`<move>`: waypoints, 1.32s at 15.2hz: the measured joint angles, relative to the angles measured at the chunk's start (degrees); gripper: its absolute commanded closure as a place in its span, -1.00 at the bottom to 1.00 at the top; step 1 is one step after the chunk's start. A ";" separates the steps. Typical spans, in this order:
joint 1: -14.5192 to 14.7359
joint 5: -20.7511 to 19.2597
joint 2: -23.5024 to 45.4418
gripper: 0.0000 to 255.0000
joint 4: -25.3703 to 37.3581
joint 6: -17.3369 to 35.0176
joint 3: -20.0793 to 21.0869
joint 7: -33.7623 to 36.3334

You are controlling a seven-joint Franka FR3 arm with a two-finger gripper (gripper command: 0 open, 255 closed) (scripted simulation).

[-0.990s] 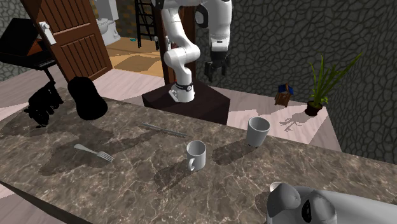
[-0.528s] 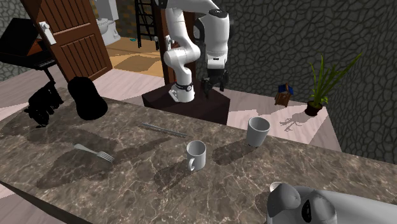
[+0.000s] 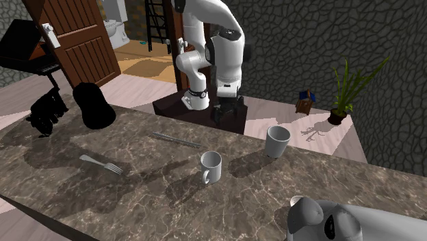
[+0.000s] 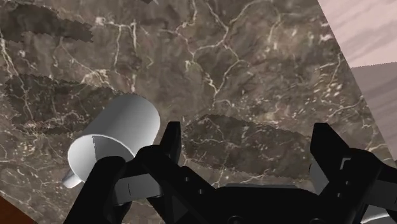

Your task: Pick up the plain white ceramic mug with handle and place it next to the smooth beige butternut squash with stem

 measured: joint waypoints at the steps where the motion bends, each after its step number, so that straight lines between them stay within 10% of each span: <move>1: -0.49 0.55 2.18 -1.00 1.58 0.68 -0.60 -1.07; 10: -4.64 5.96 19.84 -1.00 17.89 2.55 -2.57 -6.64; 20: -5.53 7.57 24.54 -1.00 18.07 6.98 -2.15 -7.82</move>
